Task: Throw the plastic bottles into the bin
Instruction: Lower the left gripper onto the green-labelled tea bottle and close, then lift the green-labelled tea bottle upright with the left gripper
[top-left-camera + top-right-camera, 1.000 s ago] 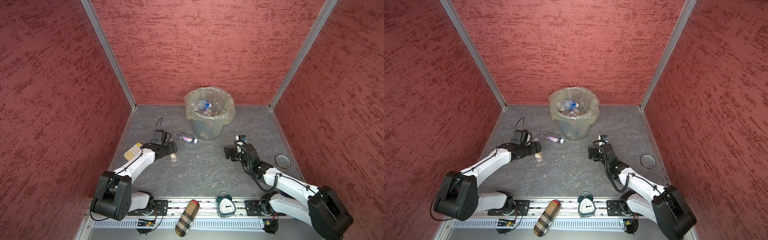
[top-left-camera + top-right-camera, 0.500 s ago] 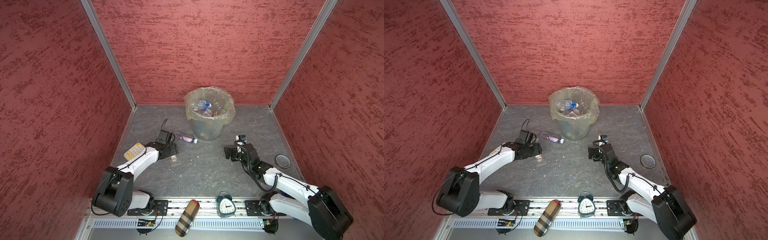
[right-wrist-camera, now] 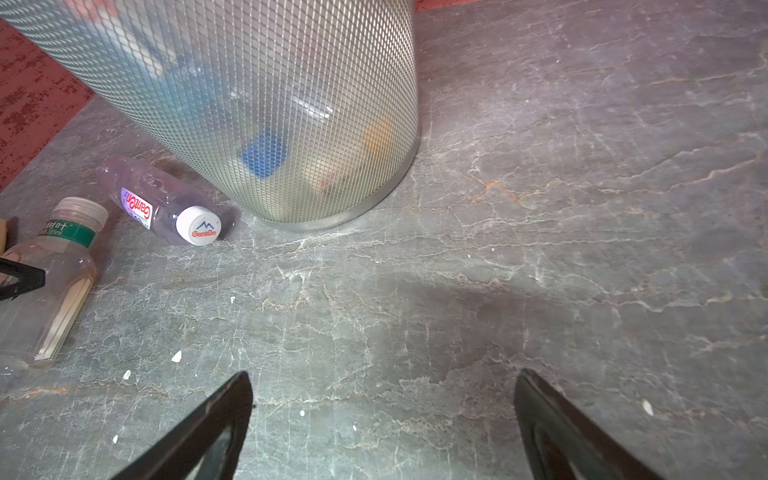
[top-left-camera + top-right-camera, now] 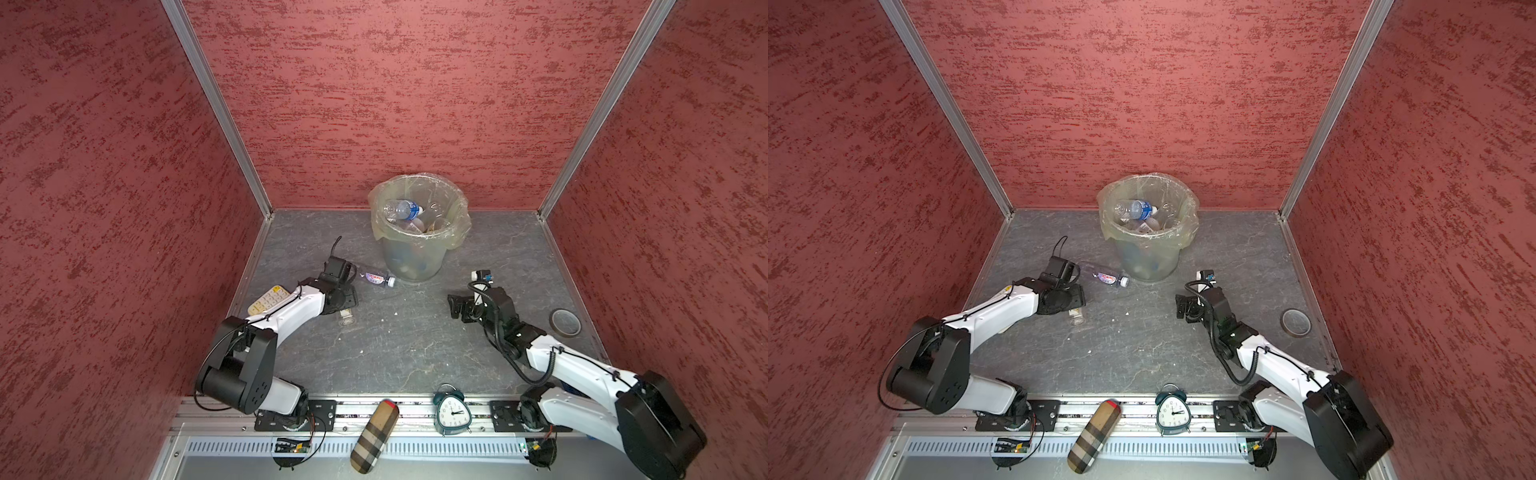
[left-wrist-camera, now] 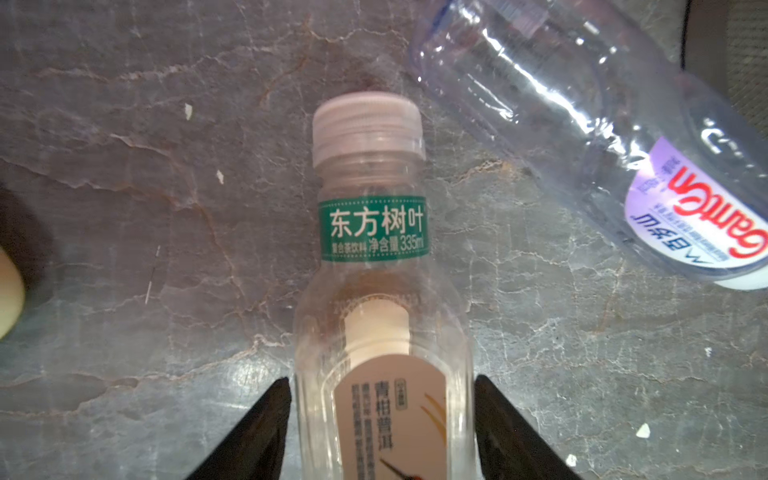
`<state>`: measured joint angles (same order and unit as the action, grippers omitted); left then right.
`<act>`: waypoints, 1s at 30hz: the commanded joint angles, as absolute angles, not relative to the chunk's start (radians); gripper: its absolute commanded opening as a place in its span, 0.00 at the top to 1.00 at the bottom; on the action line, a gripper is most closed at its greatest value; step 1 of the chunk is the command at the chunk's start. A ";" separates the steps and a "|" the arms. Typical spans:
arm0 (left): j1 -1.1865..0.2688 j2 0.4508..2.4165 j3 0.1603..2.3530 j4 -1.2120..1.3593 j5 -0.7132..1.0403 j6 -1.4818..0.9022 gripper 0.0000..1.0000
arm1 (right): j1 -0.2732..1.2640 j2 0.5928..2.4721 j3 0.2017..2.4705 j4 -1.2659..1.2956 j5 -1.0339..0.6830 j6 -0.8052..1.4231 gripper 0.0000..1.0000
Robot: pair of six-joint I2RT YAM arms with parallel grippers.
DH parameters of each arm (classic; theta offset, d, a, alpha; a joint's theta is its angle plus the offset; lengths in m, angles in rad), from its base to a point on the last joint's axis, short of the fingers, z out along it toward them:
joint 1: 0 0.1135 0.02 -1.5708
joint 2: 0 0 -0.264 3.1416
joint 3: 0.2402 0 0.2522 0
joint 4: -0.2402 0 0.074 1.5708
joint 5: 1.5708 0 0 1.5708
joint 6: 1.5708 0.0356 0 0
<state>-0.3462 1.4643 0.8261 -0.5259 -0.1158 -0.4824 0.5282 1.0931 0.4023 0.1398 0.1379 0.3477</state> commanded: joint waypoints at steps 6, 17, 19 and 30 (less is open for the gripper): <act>-0.363 1.506 0.851 -0.564 -0.170 -0.483 0.36 | 0.527 1.097 0.412 0.161 0.123 0.345 0.01; -0.367 1.530 0.858 -0.557 -0.170 -0.461 0.46 | 0.526 1.098 0.413 0.163 0.122 0.346 0.01; -0.369 1.529 0.856 -0.555 -0.165 -0.457 0.49 | 0.526 1.098 0.413 0.162 0.123 0.345 0.01; -0.385 1.278 0.755 -0.531 -0.143 -0.417 0.65 | 0.528 1.104 0.414 0.167 0.122 0.345 0.01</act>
<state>-0.3790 1.3655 0.7864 -0.5522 -0.1547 -0.4438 0.5282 1.1023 0.4023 0.1448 0.1341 0.3477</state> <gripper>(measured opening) 0.540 0.987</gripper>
